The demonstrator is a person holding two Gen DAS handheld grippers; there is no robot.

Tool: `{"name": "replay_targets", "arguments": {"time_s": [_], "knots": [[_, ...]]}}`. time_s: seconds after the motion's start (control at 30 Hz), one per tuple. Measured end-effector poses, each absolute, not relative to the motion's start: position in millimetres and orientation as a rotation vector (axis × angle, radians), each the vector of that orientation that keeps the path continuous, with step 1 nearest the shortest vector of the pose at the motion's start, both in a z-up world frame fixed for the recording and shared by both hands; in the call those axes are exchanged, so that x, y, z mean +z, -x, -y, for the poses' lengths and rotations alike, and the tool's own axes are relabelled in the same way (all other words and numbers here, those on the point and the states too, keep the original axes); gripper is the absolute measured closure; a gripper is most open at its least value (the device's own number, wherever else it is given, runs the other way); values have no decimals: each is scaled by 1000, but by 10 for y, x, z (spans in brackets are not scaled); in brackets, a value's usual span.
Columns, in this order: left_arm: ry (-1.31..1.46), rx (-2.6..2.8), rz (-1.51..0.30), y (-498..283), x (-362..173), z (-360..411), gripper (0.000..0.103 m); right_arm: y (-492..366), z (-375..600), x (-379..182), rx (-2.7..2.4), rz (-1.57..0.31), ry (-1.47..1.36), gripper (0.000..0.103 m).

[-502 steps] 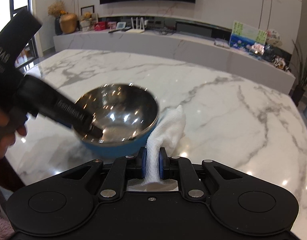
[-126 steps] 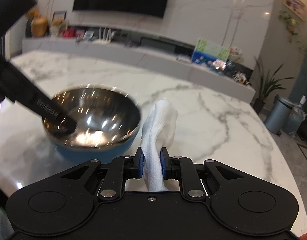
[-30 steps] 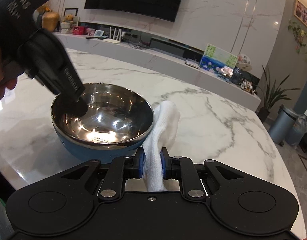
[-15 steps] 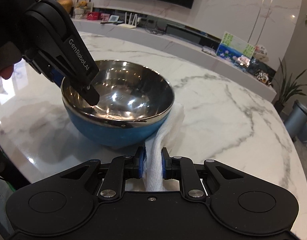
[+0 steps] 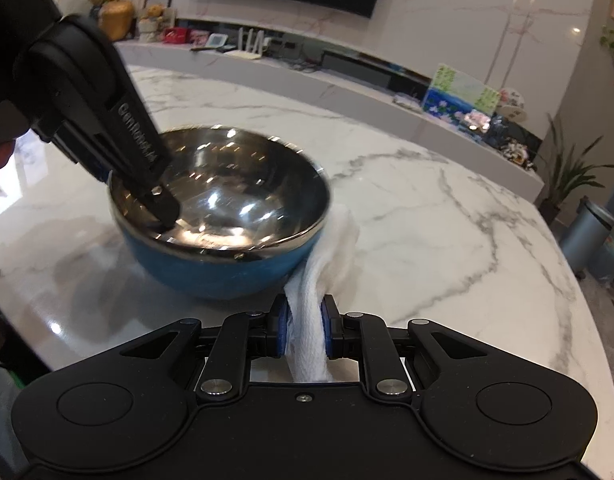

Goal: Clean bowl
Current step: 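Press the towel along the outer wall while the left gripper holds the rim, then wipe the outer wall with the towel while the left gripper rotates the bowl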

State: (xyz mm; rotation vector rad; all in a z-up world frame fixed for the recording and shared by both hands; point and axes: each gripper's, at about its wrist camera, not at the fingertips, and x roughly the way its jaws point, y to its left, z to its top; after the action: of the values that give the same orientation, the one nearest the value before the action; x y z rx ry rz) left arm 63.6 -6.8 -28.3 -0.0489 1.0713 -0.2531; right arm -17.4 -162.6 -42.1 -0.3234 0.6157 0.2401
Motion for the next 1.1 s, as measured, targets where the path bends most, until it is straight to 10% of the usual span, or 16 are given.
{"name": "replay_targets", "arguments": {"time_s": [0.73, 1.1], "knots": [[54, -226, -1036, -763, -268, 51, 94, 244, 1520, -465, 312, -629, 358, 88], [115, -226, -1090, -640, -368, 35, 68, 230, 1514, -511, 323, -657, 366, 88]]}}
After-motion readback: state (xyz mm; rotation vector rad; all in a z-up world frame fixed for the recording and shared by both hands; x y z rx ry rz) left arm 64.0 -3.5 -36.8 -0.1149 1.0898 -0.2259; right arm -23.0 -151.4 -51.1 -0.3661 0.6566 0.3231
